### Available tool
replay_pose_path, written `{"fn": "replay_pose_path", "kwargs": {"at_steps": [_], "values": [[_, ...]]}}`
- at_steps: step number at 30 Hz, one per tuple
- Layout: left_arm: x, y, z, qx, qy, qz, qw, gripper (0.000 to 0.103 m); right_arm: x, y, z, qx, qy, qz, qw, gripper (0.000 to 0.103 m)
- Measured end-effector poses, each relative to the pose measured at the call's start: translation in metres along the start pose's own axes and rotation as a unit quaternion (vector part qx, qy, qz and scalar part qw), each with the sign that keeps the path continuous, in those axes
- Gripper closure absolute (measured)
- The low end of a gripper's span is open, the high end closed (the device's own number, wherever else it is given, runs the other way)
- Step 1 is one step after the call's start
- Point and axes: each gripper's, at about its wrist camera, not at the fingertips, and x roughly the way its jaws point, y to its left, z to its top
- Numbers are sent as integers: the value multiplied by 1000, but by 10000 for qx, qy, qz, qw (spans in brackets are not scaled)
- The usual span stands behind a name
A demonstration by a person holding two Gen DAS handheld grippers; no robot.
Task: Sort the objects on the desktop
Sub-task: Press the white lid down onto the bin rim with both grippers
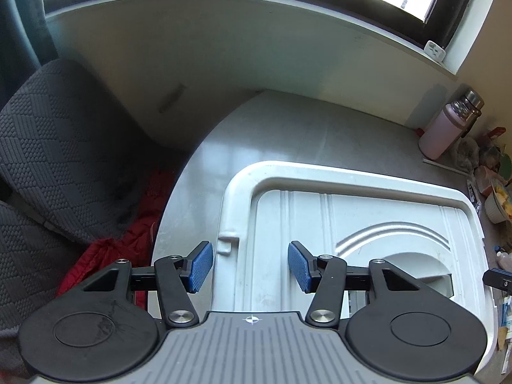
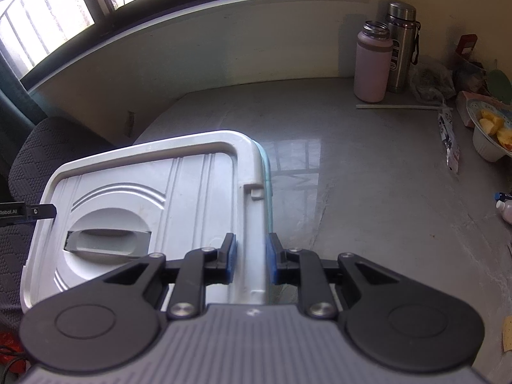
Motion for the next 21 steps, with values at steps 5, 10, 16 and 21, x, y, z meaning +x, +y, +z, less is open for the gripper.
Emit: {"fn": "replay_pose_path", "kwargs": {"at_steps": [5, 10, 16, 21], "values": [[3, -9, 7, 108, -26, 84, 9999, 50, 2, -1, -2, 48, 26, -80, 10000, 83], [13, -12, 15, 127, 34, 139, 9998, 50, 6, 0, 0, 87, 38, -107, 9999, 83], [16, -9, 21, 57, 24, 120, 9999, 50, 8, 6, 1, -36, 42, -190, 9998, 82], [16, -10, 21, 82, 45, 139, 9999, 50, 9, 14, 1, -211, 39, -293, 9993, 81]]}}
